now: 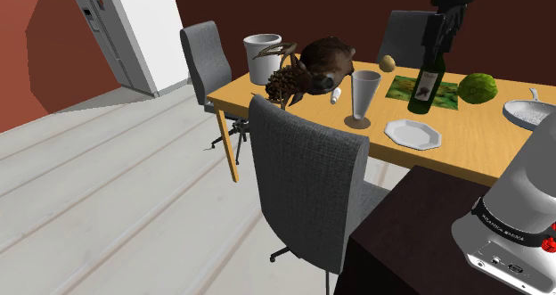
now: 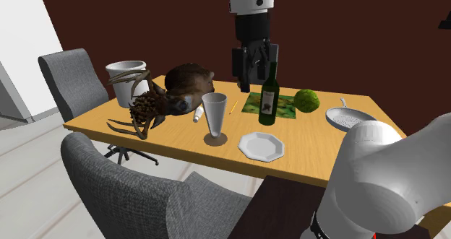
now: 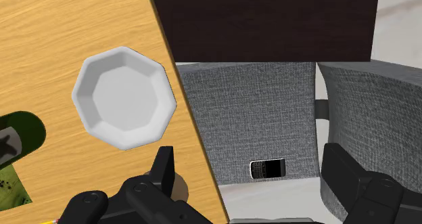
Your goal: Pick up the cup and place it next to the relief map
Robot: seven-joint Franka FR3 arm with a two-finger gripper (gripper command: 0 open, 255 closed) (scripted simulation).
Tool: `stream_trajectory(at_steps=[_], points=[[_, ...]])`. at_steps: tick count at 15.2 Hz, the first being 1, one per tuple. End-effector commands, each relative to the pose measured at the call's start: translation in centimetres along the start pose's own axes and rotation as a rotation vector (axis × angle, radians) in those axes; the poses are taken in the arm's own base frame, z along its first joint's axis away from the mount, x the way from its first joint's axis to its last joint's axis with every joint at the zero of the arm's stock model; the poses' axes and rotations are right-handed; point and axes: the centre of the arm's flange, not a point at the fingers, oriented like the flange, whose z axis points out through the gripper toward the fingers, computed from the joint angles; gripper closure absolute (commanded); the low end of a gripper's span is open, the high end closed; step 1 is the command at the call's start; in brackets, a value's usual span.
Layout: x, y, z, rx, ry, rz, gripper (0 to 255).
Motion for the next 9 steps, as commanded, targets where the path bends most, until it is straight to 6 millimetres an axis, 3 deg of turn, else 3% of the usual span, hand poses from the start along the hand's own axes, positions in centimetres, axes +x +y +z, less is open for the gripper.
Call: stream_trajectory(at_steps=[1, 9], points=[[0.0, 0.0, 0.0, 0.0, 0.0, 0.0, 0], [9.0, 1.9, 4.3, -0.044, 0.017, 0.042, 0]])
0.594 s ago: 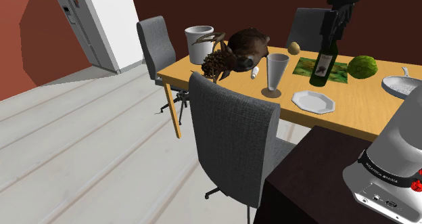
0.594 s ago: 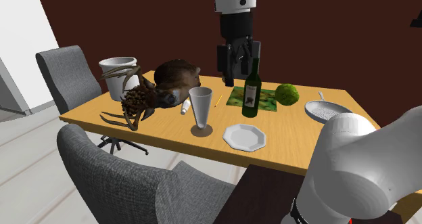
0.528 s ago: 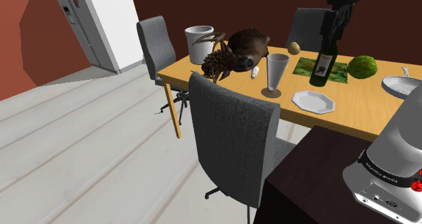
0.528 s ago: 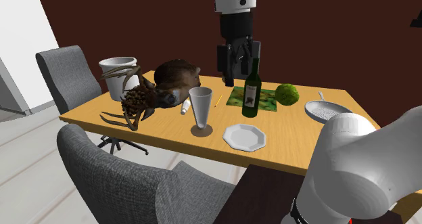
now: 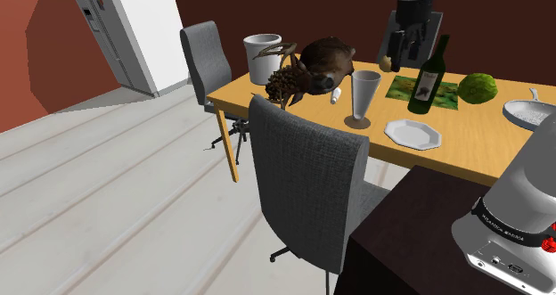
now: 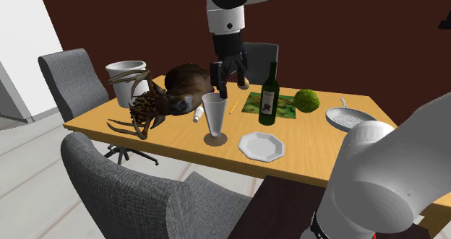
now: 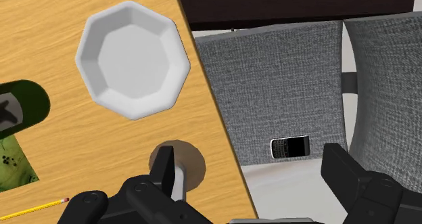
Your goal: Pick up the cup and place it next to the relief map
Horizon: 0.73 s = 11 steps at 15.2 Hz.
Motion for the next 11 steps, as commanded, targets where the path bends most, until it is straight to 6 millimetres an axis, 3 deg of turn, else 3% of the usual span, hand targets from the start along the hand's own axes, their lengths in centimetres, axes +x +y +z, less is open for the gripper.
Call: stream_trajectory(at_steps=[1, 11], points=[[2.5, 0.6, 1.3, -0.011, 0.006, 0.01, 0], [13.7, 3.3, 6.6, -0.066, 0.026, 0.063, 0]])
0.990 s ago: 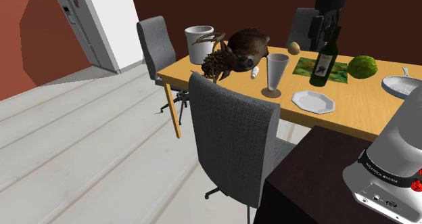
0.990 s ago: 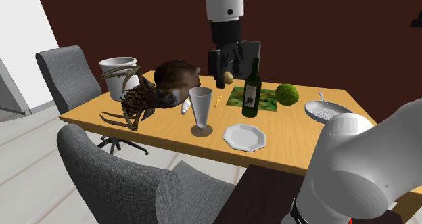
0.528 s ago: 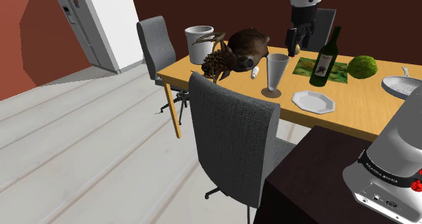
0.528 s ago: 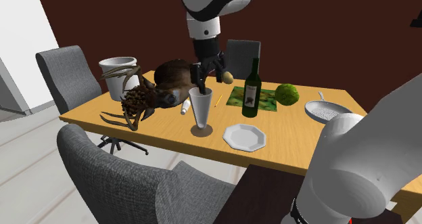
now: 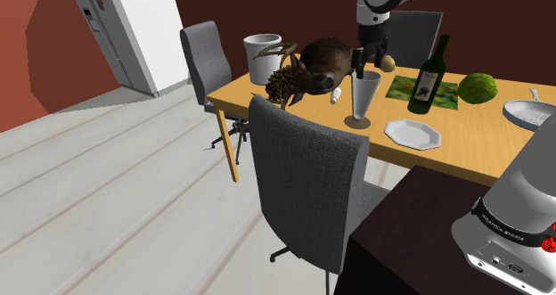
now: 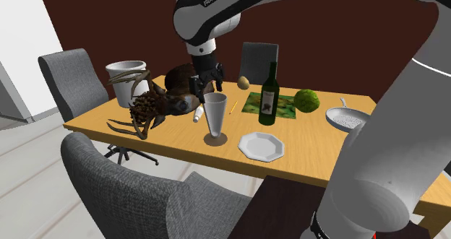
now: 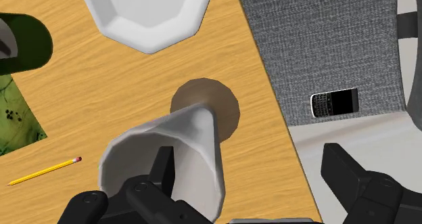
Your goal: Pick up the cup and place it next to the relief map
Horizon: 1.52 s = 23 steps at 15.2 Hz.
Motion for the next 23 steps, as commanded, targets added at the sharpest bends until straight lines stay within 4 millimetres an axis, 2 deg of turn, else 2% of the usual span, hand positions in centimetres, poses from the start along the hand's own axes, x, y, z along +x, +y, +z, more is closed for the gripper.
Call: stream_trajectory(at_steps=[1, 4, 12, 19, 20, 23], points=[[2.4, 0.5, 1.1, -0.012, 0.005, 0.011, 0], [5.4, 1.1, 2.5, -0.026, 0.01, 0.024, 0], [5.4, 1.2, 6.5, -0.026, 0.01, 0.024, 0], [5.4, 1.2, 6.5, -0.026, 0.01, 0.024, 0], [5.4, 1.2, 6.5, -0.026, 0.01, 0.024, 255], [5.4, 1.2, 6.5, -0.026, 0.01, 0.024, 255]])
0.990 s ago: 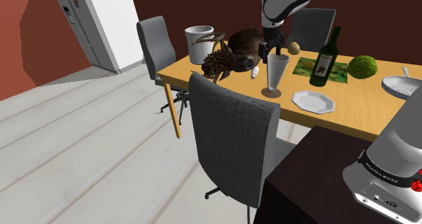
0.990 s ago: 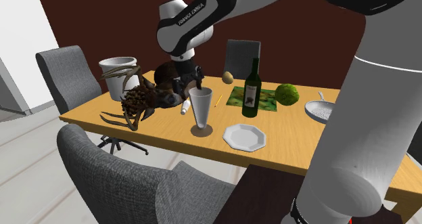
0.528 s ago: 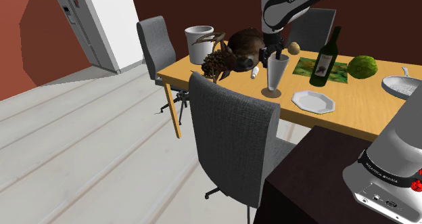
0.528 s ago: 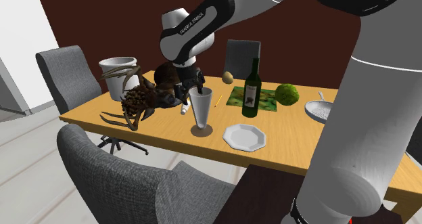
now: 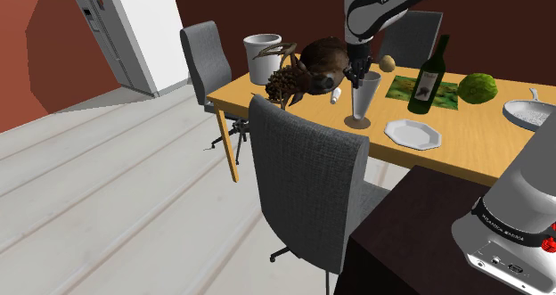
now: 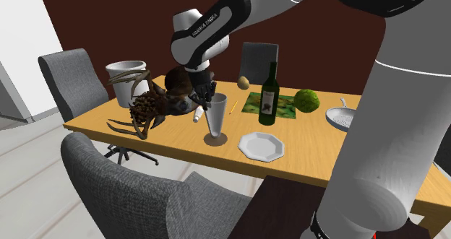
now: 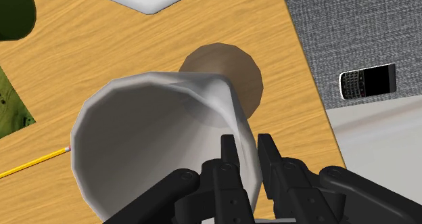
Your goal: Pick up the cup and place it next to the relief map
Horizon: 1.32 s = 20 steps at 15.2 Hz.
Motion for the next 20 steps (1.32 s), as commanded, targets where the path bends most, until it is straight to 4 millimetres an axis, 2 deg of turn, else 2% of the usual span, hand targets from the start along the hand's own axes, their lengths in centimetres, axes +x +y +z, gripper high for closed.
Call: stream_trajectory(at_steps=[1, 6, 20], points=[[0.0, 0.0, 0.0, 0.0, 0.0, 0.0, 255], [0.0, 0.0, 0.0, 0.0, 0.0, 0.0, 255], [-0.2, 1.4, -7.2, 0.0, 0.0, 0.0, 255]])
